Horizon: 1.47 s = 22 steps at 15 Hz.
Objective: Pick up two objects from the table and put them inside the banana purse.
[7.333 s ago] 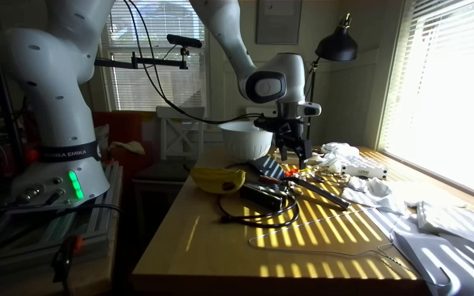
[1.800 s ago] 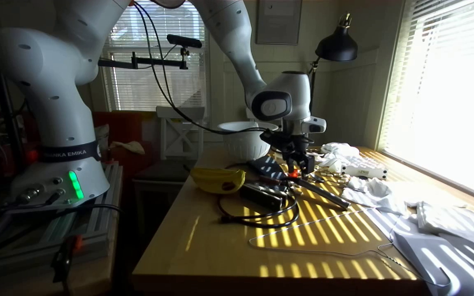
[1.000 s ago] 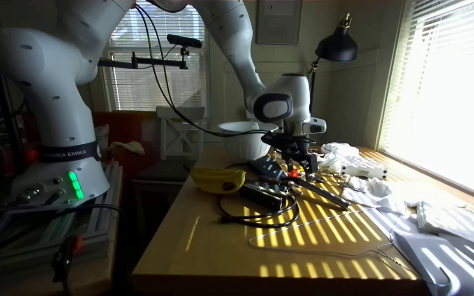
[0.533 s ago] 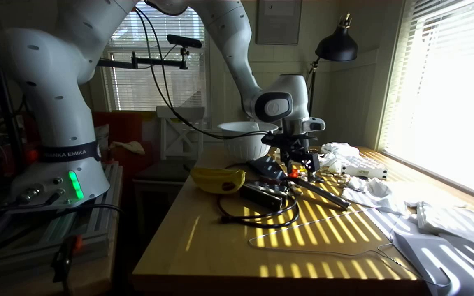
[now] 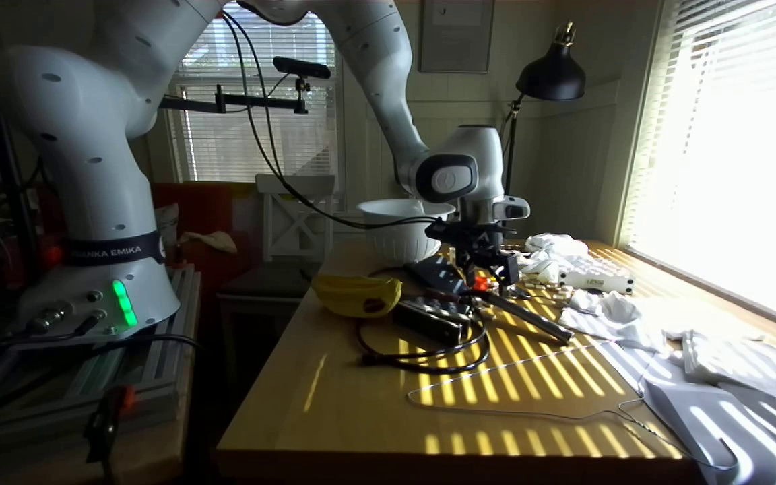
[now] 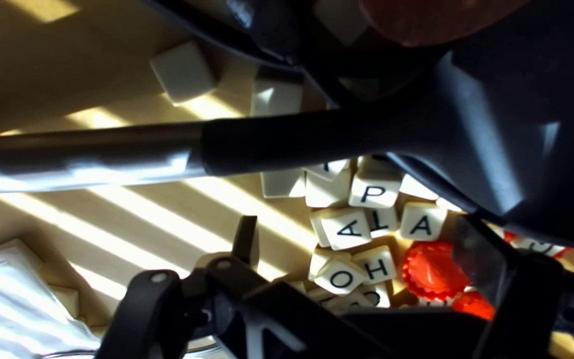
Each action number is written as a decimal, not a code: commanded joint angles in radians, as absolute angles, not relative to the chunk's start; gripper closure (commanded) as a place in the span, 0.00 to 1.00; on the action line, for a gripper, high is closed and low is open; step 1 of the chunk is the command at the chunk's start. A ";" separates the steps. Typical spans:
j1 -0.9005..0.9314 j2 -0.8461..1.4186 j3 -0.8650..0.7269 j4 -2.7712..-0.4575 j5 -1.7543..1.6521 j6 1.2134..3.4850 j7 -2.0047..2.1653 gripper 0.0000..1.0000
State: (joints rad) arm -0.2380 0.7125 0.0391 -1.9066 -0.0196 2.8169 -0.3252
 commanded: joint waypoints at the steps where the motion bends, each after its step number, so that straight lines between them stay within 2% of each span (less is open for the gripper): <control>1: -0.261 0.726 0.057 -1.895 -0.009 2.803 -0.323 0.18; 2: -0.261 0.727 0.055 -1.895 -0.010 2.803 -0.321 0.32; 11: -0.275 0.729 0.061 -1.888 -0.009 2.813 -0.325 0.95; 15: -0.283 0.718 0.077 -1.892 -0.001 2.801 -0.331 0.94; 22: -0.388 0.566 0.180 -1.985 0.068 2.763 -0.402 0.94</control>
